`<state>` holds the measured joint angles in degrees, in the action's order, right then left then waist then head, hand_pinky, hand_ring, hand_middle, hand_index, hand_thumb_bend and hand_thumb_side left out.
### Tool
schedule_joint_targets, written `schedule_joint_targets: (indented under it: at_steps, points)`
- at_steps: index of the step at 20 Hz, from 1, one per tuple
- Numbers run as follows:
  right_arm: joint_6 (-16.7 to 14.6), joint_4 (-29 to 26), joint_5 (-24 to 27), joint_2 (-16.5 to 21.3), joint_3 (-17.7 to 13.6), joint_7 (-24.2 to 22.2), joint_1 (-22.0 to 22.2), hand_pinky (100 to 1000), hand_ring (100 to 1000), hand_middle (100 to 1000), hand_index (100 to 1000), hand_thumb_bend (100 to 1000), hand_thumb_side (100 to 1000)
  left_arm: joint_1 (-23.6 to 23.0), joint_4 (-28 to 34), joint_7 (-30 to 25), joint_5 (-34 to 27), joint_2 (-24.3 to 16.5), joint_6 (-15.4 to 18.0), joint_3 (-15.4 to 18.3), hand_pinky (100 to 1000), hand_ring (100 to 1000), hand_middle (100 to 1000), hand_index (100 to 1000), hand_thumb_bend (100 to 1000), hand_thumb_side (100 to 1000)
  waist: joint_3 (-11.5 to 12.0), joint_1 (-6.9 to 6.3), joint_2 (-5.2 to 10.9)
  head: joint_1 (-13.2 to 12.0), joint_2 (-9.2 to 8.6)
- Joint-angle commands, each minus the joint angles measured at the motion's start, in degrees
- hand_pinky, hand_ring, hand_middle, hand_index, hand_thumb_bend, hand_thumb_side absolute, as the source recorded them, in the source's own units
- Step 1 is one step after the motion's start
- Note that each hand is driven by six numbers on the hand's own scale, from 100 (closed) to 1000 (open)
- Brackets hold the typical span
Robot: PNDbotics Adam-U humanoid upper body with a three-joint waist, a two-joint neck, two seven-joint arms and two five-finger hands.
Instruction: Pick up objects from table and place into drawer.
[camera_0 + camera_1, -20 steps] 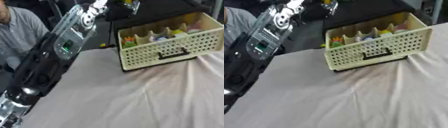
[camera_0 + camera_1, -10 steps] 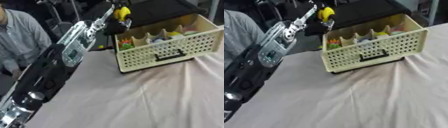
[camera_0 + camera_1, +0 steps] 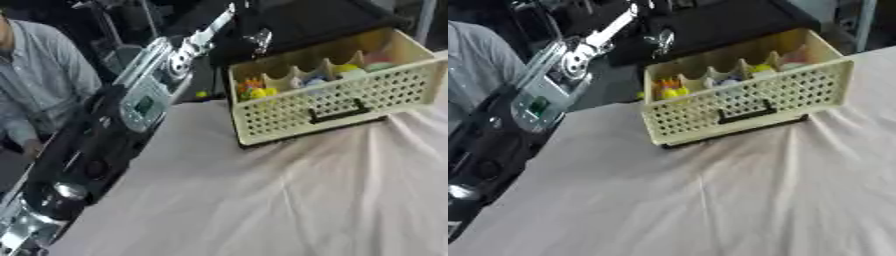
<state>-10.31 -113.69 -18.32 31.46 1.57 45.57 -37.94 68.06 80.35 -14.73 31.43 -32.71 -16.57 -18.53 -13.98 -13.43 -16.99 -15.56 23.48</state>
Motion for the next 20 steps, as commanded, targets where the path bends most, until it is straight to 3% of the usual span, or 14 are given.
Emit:
schedule_joint_targets:
  at_steps: [1,8,11,14,16,20]
  points:
    - [0.11,-0.90,0.05,0.40,0.05,-0.20,-0.72,563,532,598,613,100,744,1.12,0.68,-0.02,-0.43,-0.81,0.59,0.73,297,584,584,902,100,837,-0.12,0.56,1.50,-0.05,-0.68]
    - [-0.02,-0.90,0.15,0.58,0.12,-0.34,-0.56,561,534,598,613,100,743,1.17,3.32,3.93,-2.74,-0.72,-0.47,3.83,281,574,568,893,100,849,0.29,0.88,2.04,0.47,-0.12]
    - [-0.01,-0.90,0.09,0.81,0.12,-0.46,-0.13,557,533,597,614,100,742,1.45,7.25,9.41,-4.80,-1.53,-1.39,6.02,296,574,570,885,100,851,0.85,1.27,2.41,1.11,0.64]
    - [0.64,-0.90,-0.36,1.40,0.31,-1.96,0.26,558,527,606,614,100,761,0.94,12.74,17.90,-8.06,-2.44,-2.19,8.34,348,593,603,891,103,922,1.43,1.67,2.66,1.86,1.36]
    - [1.52,-0.90,-1.37,2.50,0.67,-5.38,0.22,551,504,609,605,100,804,0.03,16.91,24.68,-11.32,-3.07,-2.09,9.80,414,634,650,908,182,947,1.71,2.01,2.72,2.25,1.73]
    - [4.18,-0.90,-5.32,7.27,2.21,-22.68,-1.38,550,476,611,602,100,868,-2.85,25.20,36.35,-18.85,-4.23,-0.37,12.67,543,724,736,963,348,984,2.55,3.41,2.83,3.31,2.45]
